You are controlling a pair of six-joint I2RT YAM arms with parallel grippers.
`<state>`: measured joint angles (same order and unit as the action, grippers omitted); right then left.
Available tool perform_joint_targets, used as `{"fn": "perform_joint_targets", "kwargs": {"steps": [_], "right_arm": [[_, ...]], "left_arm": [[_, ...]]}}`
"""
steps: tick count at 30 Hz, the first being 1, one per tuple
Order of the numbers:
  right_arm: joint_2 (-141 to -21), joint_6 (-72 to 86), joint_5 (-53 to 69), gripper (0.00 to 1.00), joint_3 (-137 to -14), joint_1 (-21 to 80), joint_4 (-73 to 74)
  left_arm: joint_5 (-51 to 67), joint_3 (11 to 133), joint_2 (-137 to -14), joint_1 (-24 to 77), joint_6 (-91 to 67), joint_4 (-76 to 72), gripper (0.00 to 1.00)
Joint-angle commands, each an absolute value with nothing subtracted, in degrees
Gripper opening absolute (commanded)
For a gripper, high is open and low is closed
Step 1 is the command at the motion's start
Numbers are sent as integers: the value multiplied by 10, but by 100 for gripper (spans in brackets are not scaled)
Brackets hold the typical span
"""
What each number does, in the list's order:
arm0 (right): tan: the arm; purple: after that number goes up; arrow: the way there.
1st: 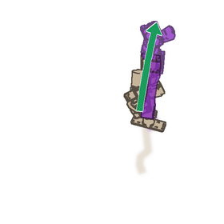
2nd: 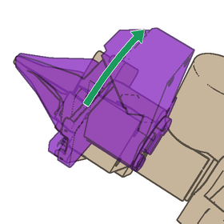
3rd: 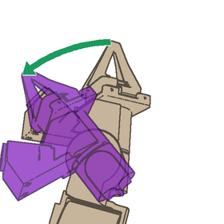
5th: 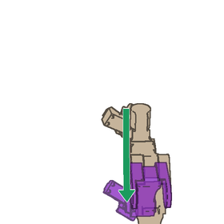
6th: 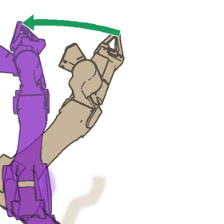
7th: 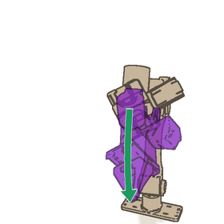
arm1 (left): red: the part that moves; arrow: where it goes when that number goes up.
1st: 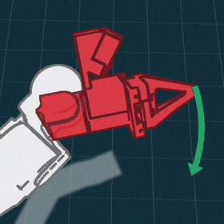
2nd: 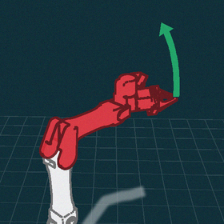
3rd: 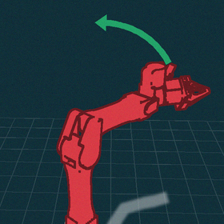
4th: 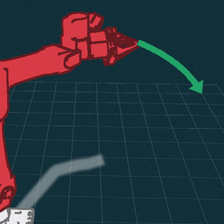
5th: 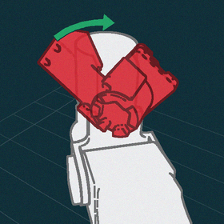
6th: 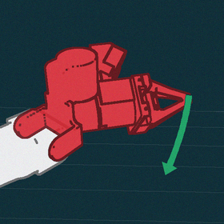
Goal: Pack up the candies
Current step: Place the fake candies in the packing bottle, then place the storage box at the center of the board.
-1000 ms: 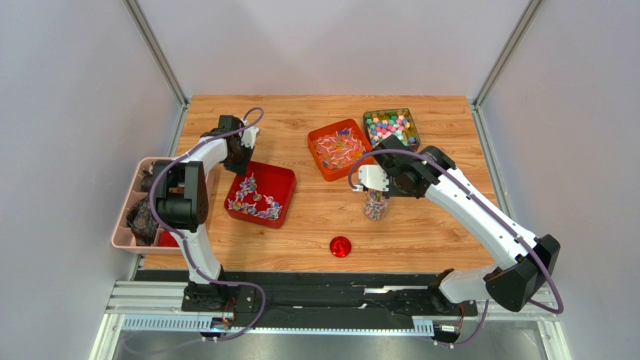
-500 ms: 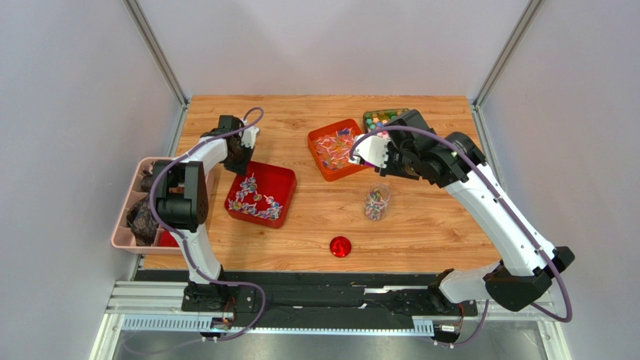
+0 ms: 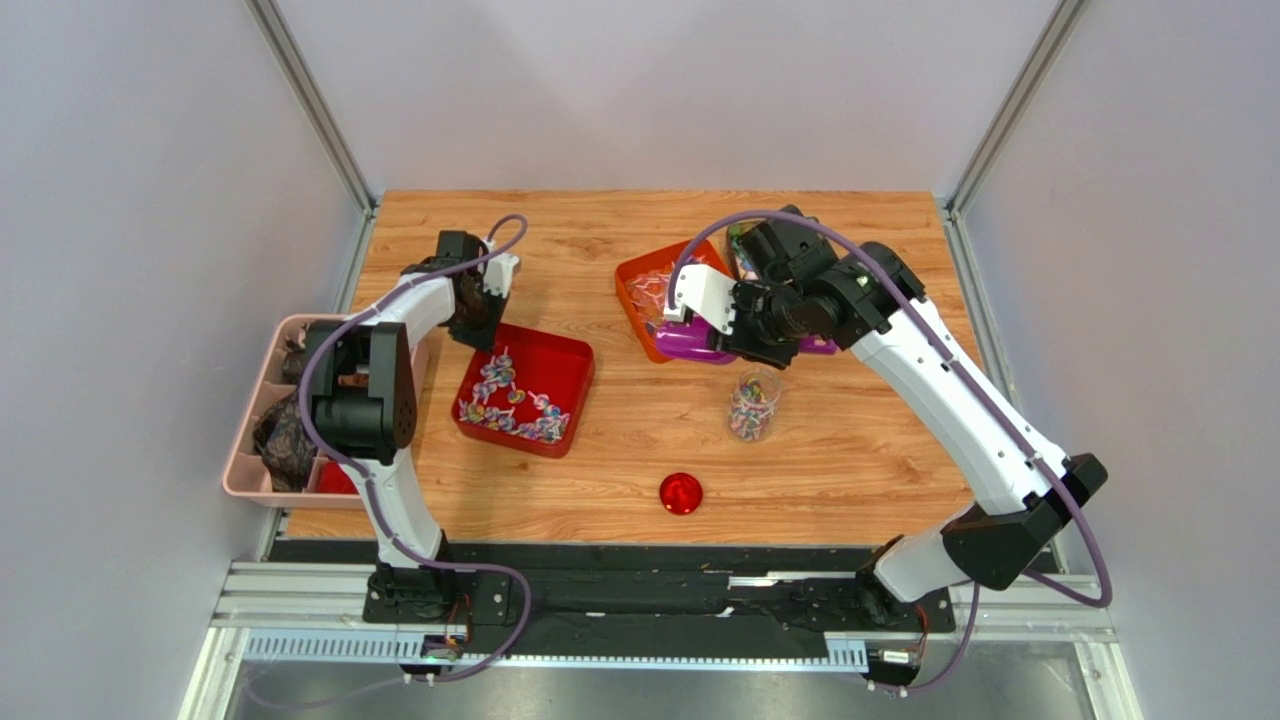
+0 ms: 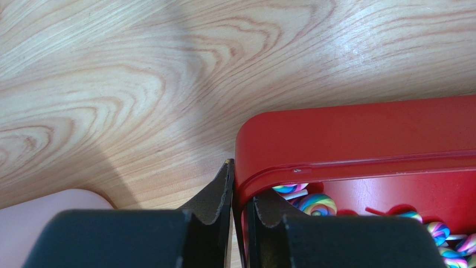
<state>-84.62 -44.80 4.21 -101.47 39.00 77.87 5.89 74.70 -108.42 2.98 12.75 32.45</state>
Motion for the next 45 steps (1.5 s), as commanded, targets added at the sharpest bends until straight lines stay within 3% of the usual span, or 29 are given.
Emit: {"fn": "perform_joint_targets", "kwargs": {"steps": [1,7,10,18,27,36,45], "right_arm": [[-831,-422,98,0,-981,395,701],[-805,-354,23,0,-894,387,521],[-800,-310,-17,0,-868,348,459],[-770,-246,-9,0,-817,164,409],[-710,-294,69,0,-649,-21,399],[-714,-326,104,0,-527,-80,351],[-808,-322,103,5,-533,-82,330]], "left_arm": [[68,765,-1081,27,115,337,20],[53,801,-1104,27,125,345,42],[38,837,-1128,25,133,359,45],[23,957,-1210,11,138,390,46],[10,1155,-1330,-14,145,453,47],[31,1245,-1369,-15,148,482,48],[122,1161,-1264,-15,129,484,50]]}}
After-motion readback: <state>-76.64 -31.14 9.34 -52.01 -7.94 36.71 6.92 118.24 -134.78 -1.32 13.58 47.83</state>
